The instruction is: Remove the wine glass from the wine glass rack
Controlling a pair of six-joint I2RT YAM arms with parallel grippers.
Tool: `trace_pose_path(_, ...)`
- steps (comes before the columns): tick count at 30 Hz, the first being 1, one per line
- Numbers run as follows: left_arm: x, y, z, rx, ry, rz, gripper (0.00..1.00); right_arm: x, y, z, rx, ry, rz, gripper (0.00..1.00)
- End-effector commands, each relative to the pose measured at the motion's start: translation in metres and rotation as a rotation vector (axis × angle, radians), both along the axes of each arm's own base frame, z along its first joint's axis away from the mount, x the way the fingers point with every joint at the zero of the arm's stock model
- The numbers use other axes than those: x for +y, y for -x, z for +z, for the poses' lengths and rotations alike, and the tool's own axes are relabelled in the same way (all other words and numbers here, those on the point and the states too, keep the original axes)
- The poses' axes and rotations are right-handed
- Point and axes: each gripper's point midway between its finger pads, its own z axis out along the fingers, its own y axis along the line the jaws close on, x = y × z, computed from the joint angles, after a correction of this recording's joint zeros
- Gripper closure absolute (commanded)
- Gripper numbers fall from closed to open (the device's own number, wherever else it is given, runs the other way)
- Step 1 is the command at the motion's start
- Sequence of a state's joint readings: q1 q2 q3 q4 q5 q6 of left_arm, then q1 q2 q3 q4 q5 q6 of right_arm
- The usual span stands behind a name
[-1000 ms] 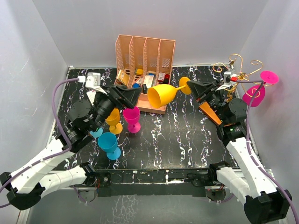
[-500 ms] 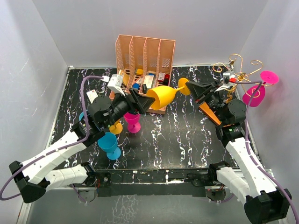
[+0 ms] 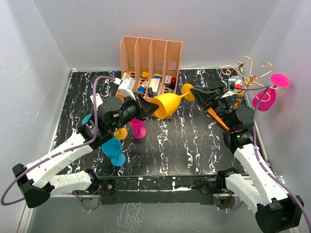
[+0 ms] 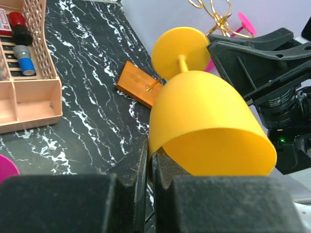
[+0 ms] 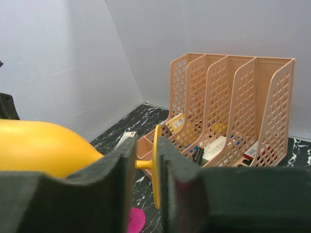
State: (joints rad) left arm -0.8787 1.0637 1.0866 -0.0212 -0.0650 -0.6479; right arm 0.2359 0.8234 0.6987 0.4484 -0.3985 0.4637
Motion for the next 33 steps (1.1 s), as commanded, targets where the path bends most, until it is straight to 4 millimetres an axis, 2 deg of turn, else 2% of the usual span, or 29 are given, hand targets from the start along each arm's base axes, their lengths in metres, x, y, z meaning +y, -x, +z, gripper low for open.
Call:
trace_pose_path(1, 0.013, 0.005, 0.020, -0.021, -0.007, 0.015, 1.00, -0.003, 0.007, 0.015, -0.122, 0.043, -0.033, 0.62)
trace_pose_path(5, 0.024, 0.012, 0.006, 0.028, -0.068, 0.018, 1.00, -0.015, 0.005, 0.013, -0.145, 0.057, -0.114, 0.33)
trace_pose_path(8, 0.032, 0.022, -0.011, 0.091, -0.135, 0.009, 1.00, -0.026, 0.003, 0.011, -0.152, 0.054, -0.187, 0.25)
trace_pose_path(9, 0.037, 0.027, -0.022, 0.133, -0.176, 0.004, 1.00, -0.030, 0.003, 0.011, -0.152, 0.053, -0.208, 0.24)
trace_pose_path(13, 0.047, 0.048, -0.045, 0.280, -0.283, -0.030, 1.00, -0.042, -0.003, 0.007, -0.125, 0.044, -0.282, 0.24)
trace_pose_path(15, 0.051, 0.057, -0.049, 0.353, -0.336, -0.045, 1.00, -0.044, -0.005, 0.005, -0.113, 0.041, -0.296, 0.24)
trace_pose_path(19, 0.059, 0.073, -0.073, 0.507, -0.464, -0.065, 1.00, -0.043, -0.006, 0.003, -0.100, 0.038, -0.293, 0.24)
trace_pose_path(24, 0.080, 0.078, -0.114, 0.655, -0.651, 0.007, 1.00, -0.044, -0.005, -0.001, -0.090, 0.047, -0.298, 0.24)
trace_pose_path(33, 0.099, 0.077, -0.161, 0.755, -0.841, 0.068, 1.00, -0.050, -0.005, -0.005, -0.091, 0.056, -0.331, 0.25)
